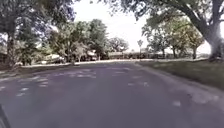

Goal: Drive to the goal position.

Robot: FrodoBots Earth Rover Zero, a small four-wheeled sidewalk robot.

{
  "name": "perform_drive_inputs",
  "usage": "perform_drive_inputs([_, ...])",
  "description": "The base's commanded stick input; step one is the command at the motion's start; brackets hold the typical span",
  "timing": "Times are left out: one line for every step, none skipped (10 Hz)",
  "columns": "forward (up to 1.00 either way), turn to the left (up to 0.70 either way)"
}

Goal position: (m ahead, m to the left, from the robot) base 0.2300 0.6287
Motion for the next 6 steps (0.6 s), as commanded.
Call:
perform_drive_inputs([0.69,-0.02])
perform_drive_inputs([0.69,-0.04])
perform_drive_inputs([0.69,-0.06])
perform_drive_inputs([0.69,-0.09])
perform_drive_inputs([0.69,-0.11])
perform_drive_inputs([0.69,-0.13])
